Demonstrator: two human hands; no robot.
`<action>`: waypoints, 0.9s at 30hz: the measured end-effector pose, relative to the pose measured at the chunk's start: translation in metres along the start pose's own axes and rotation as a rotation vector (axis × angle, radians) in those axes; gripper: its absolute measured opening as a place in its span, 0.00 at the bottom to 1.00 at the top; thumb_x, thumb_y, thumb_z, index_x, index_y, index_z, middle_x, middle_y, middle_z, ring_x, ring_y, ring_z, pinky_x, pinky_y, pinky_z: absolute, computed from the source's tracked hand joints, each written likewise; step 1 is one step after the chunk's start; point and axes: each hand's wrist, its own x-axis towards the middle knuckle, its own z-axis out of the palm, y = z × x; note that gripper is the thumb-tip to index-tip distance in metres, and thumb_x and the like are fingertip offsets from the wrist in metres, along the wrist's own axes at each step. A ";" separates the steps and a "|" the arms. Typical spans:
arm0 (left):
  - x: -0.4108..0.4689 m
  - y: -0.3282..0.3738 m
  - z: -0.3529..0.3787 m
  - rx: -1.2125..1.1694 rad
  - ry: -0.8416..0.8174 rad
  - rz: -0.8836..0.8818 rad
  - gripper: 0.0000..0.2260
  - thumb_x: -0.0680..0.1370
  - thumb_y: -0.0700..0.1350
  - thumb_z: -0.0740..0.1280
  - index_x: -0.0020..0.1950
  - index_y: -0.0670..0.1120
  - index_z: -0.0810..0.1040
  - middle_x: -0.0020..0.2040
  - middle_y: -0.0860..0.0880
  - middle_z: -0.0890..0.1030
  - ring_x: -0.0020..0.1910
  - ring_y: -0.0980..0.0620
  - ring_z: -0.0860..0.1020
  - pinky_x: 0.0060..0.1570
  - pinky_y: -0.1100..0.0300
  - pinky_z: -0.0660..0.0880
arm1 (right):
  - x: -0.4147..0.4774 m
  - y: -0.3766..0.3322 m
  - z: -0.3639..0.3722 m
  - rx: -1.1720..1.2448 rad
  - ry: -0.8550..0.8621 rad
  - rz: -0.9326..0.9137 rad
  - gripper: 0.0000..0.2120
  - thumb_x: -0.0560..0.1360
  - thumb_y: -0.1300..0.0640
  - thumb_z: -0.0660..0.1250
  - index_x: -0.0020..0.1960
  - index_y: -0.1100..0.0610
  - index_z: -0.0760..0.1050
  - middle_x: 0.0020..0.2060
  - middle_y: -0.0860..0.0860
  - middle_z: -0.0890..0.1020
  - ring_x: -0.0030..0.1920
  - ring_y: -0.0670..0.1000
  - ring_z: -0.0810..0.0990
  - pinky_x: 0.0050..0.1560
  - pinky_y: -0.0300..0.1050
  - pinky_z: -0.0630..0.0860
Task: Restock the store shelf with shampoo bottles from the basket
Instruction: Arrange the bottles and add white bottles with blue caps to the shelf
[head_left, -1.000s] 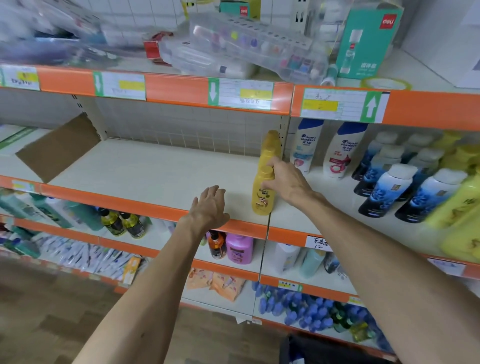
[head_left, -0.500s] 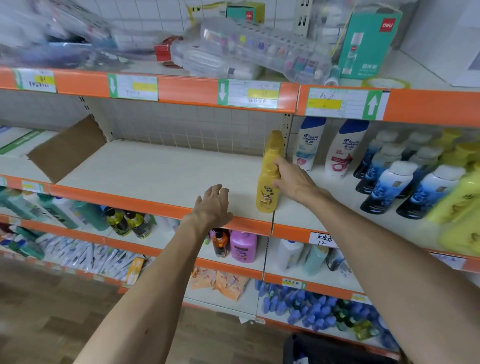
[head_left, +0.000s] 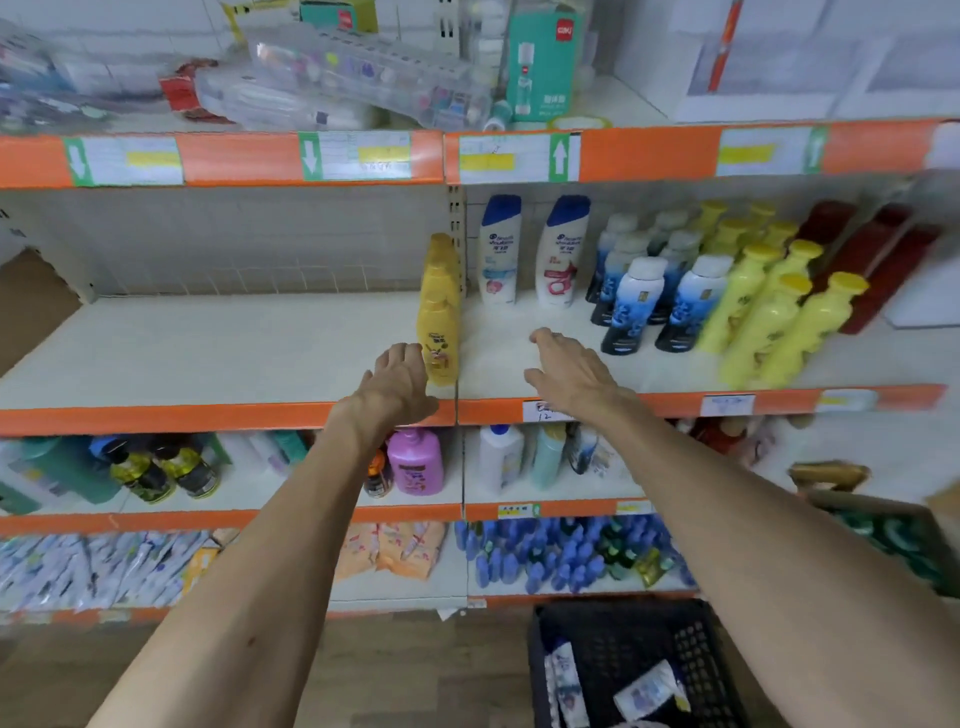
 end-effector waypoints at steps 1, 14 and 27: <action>-0.001 0.016 0.002 0.006 0.023 0.030 0.33 0.74 0.46 0.70 0.73 0.41 0.57 0.72 0.41 0.61 0.72 0.41 0.60 0.70 0.46 0.61 | -0.010 0.011 -0.006 -0.014 0.018 -0.002 0.23 0.81 0.55 0.61 0.73 0.57 0.63 0.69 0.57 0.72 0.66 0.58 0.71 0.62 0.53 0.69; -0.073 0.253 0.055 0.093 -0.012 0.313 0.41 0.76 0.51 0.68 0.78 0.43 0.44 0.79 0.45 0.44 0.78 0.45 0.45 0.75 0.45 0.52 | -0.181 0.199 -0.068 -0.038 0.133 0.116 0.22 0.82 0.49 0.57 0.73 0.58 0.63 0.70 0.56 0.71 0.69 0.58 0.69 0.65 0.55 0.69; -0.163 0.387 0.149 0.097 -0.109 0.291 0.36 0.76 0.49 0.66 0.77 0.44 0.50 0.77 0.44 0.52 0.77 0.44 0.50 0.74 0.45 0.54 | -0.292 0.352 -0.072 -0.017 0.048 0.159 0.20 0.82 0.51 0.57 0.69 0.60 0.65 0.67 0.58 0.72 0.65 0.60 0.71 0.59 0.54 0.69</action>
